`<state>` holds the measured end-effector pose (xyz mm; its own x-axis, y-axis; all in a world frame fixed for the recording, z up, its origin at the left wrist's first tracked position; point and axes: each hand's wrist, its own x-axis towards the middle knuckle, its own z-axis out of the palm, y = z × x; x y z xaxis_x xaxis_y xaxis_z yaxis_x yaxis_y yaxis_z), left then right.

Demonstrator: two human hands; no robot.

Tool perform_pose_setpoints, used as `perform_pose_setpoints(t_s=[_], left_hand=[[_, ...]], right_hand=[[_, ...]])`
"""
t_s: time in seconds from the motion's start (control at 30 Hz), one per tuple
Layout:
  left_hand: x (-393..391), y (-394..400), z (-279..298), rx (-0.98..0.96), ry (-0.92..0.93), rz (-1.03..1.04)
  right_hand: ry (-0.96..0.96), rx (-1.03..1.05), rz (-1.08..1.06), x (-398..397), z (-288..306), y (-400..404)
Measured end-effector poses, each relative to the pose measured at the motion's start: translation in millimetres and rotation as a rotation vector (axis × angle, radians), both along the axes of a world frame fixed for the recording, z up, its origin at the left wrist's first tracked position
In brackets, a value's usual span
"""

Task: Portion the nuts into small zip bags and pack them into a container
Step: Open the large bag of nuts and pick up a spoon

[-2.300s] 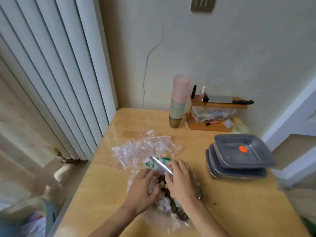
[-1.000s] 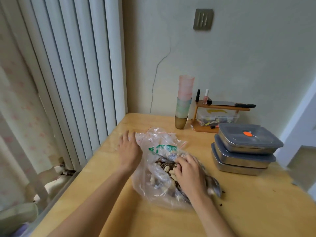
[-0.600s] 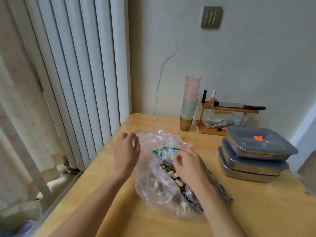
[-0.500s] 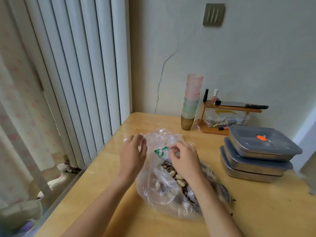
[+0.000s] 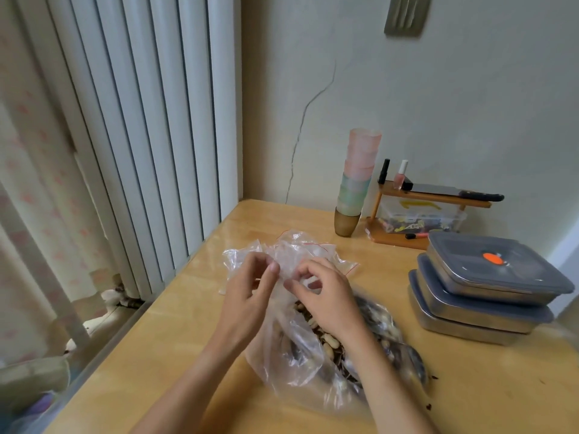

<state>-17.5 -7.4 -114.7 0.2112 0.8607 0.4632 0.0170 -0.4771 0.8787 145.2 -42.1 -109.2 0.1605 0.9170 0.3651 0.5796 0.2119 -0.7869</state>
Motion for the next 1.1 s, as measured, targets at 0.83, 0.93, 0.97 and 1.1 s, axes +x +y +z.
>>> perform_pose_setpoints(t_s=[0.83, 0.93, 0.97, 1.1], left_hand=[[14.2, 12.2, -3.8, 0.383, 0.682, -0.249], [24.1, 26.3, 6.0, 0.364, 0.732, -0.322], [28.4, 29.6, 6.9, 0.41, 0.715, -0.3], [38.1, 35.5, 1.9, 0.518, 0.616, -0.181]], right_hand=[[0.375, -0.283, -0.029, 26.2, 18.5, -12.2], [0.398, -0.251, -0.061, 34.6, 17.0, -13.2], [0.43, -0.243, -0.066, 36.6, 16.4, -13.2], [0.464, -0.204, -0.085, 41.2, 13.9, -10.5]])
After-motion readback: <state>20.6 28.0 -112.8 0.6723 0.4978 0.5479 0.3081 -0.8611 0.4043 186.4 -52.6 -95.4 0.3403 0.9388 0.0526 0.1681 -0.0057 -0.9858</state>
